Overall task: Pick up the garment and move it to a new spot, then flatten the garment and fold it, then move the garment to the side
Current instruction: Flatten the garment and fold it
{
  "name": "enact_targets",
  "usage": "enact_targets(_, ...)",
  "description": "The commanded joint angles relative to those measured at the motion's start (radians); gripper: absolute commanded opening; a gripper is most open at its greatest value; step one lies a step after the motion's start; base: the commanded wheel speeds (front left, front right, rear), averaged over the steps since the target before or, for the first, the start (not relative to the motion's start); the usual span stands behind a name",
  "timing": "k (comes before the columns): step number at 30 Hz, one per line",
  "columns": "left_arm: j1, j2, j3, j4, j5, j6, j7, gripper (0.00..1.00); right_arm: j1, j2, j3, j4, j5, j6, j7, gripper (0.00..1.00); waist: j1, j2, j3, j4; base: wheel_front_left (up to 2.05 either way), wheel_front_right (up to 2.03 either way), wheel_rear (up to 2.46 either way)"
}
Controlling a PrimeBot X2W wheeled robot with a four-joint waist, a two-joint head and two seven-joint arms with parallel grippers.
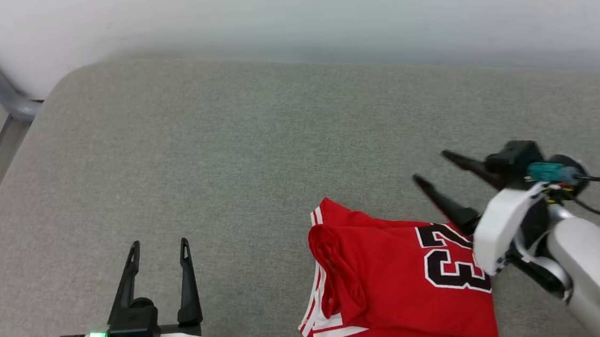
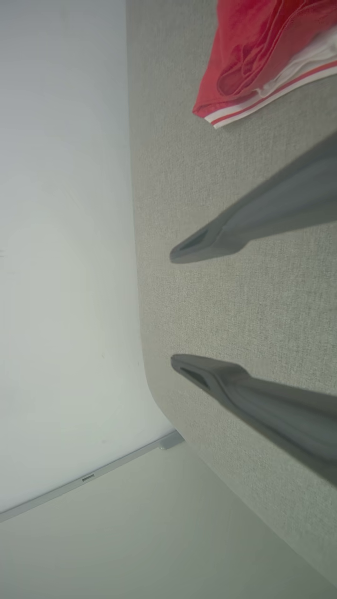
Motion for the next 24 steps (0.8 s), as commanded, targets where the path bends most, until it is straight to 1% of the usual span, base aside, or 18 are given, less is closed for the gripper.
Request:
enact_targets(1, 0.010, 0.007, 0.008, -0.004, -0.005, 0.004, -0.007, 1.00, 0.030, 0.009, -0.047, -0.003, -0.033, -0.001, -0.025, 1.00, 0.0000, 0.0000, -0.016, -0.018, 0.00, 0.00, 0.00)
enact_targets(4, 0.020, 0.008, 0.017, -0.007, -0.004, 0.006, -0.007, 1.00, 0.101, 0.039, -0.194, -0.013, -0.121, -0.001, -0.094, 1.00, 0.0000, 0.0000, -0.030, -0.036, 0.00, 0.00, 0.00)
enact_targets(8, 0.031, 0.008, 0.026, -0.011, 0.000, 0.006, -0.007, 1.00, 0.197, 0.111, -0.392, -0.044, -0.252, -0.001, -0.175, 1.00, 0.0000, 0.0000, -0.045, -0.059, 0.00, 0.00, 0.00)
enact_targets(13, 0.043, 0.008, 0.033, -0.011, 0.000, 0.007, -0.007, 1.00, 0.318, 0.212, -0.582, -0.112, -0.384, -0.001, -0.222, 1.00, 0.0000, 0.0000, -0.061, -0.081, 0.00, 0.00, 0.00)
enact_targets(17, 0.059, 0.007, 0.037, -0.015, -0.007, 0.000, -0.007, 1.00, 0.413, 0.294, -0.686, -0.174, -0.445, -0.001, -0.245, 1.00, 0.0000, 0.0000, -0.076, -0.093, 0.00, 0.00, 0.00)
enact_targets(20, 0.068, 0.011, 0.040, -0.017, -0.005, -0.008, -0.007, 1.00, 0.475, 0.335, -0.723, -0.216, -0.478, -0.001, -0.253, 1.00, 0.0000, 0.0000, -0.088, -0.102, 0.00, 0.00, 0.00)
enact_targets(24, 0.081, 0.013, 0.040, -0.011, -0.002, -0.012, -0.007, 1.00, 0.548, 0.376, -0.749, -0.265, -0.486, -0.001, -0.259, 1.00, 0.0000, 0.0000, -0.101, -0.113, 0.00, 0.00, 0.00)
